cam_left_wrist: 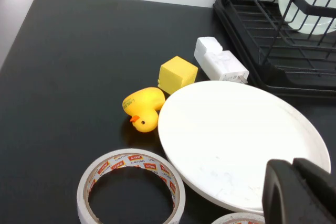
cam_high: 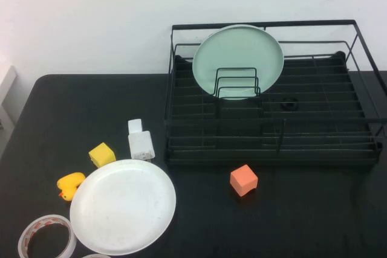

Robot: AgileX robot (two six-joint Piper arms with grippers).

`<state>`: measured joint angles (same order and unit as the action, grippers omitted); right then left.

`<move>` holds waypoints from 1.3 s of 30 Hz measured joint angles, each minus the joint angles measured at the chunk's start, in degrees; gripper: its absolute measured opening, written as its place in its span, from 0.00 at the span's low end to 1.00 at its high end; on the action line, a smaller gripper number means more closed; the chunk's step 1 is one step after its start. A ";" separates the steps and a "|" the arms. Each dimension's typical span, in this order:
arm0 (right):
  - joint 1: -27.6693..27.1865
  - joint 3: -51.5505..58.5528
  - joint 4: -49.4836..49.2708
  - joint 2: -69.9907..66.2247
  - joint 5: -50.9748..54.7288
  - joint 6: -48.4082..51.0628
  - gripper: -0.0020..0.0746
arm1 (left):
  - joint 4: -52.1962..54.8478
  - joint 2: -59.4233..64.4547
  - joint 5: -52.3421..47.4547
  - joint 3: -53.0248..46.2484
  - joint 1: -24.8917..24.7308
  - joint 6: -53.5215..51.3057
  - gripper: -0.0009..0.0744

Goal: Place plate on rack

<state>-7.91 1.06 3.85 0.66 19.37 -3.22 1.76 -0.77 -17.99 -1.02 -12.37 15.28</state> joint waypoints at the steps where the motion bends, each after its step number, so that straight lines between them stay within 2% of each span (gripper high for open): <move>1: 0.00 0.00 0.00 0.00 0.00 0.00 0.03 | 0.00 0.00 0.00 0.00 0.00 0.00 0.01; 21: 0.00 0.00 -1.83 0.00 0.00 0.00 0.03 | 0.21 0.00 -0.04 0.00 0.00 0.00 0.01; 25: 0.00 0.00 -1.96 0.00 0.00 0.00 0.03 | -3.82 0.00 0.24 0.00 0.00 0.00 0.01; 28: 0.00 0.00 -1.96 0.00 0.00 0.00 0.03 | -12.02 0.00 1.99 -0.10 0.00 0.00 0.01; 33: 0.00 0.00 -3.85 0.00 0.00 0.00 0.03 | -38.19 0.00 5.15 -0.11 0.00 1.26 0.01; 36: 0.00 0.00 -10.63 0.00 0.22 0.00 0.03 | -52.01 0.00 6.10 -0.11 0.00 1.47 0.01; 39: 0.00 0.13 -22.75 0.00 0.60 -1.26 0.03 | -58.47 0.00 6.81 -0.11 0.00 1.47 0.01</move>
<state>-7.91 1.19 -18.89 0.66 19.97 -4.48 -56.71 -0.77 -11.18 -1.13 -12.37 16.75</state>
